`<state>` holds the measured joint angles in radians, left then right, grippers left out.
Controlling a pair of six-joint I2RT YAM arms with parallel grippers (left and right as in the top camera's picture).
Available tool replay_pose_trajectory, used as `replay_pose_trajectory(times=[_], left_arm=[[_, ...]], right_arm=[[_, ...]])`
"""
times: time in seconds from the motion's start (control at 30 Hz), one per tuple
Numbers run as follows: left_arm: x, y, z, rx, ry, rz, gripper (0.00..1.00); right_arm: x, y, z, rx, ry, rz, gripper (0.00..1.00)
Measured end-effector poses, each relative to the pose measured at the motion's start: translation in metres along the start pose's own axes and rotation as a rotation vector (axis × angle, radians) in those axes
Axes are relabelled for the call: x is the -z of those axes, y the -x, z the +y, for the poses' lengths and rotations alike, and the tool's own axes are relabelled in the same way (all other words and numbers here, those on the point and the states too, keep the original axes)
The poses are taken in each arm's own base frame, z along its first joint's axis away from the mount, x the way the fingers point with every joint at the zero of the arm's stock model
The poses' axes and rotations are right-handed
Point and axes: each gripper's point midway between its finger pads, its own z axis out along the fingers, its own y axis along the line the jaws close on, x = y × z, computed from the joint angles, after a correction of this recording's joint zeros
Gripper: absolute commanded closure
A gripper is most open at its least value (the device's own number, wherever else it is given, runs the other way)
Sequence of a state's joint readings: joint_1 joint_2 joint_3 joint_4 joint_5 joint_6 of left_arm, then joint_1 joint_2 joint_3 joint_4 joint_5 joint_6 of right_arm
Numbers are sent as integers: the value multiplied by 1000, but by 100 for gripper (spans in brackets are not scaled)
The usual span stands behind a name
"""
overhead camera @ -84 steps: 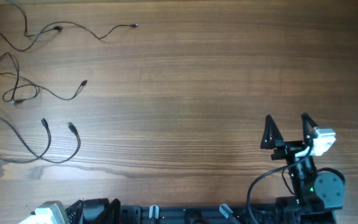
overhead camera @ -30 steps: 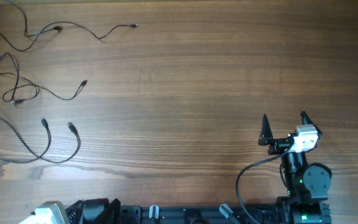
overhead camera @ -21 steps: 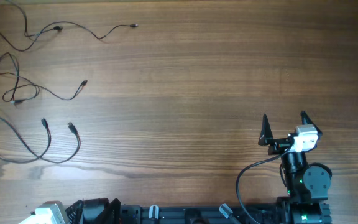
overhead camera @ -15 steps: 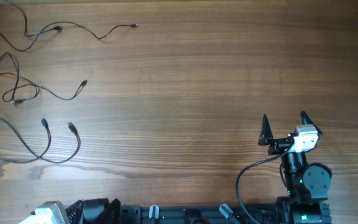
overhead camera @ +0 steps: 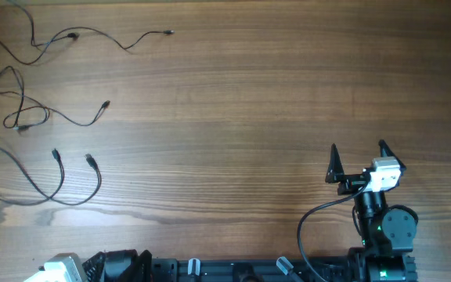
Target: Untangle cables
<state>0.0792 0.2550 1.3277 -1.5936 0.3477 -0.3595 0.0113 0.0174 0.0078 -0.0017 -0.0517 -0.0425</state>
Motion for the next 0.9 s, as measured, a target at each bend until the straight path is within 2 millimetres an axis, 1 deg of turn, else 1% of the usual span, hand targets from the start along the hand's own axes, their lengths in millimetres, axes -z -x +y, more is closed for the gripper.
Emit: replay_pose_trajectory(times=[0.83, 0.87, 0.9], left_arm=[[0, 0, 0, 0, 0, 0, 0], [0, 1, -1, -1, -2, -5, 0], [0, 7, -3, -9, -13, -28, 0]], right_arm=[[0, 0, 0, 0, 0, 0, 0], [0, 0, 0, 0, 0, 0, 0], [0, 0, 0, 0, 0, 0, 0]])
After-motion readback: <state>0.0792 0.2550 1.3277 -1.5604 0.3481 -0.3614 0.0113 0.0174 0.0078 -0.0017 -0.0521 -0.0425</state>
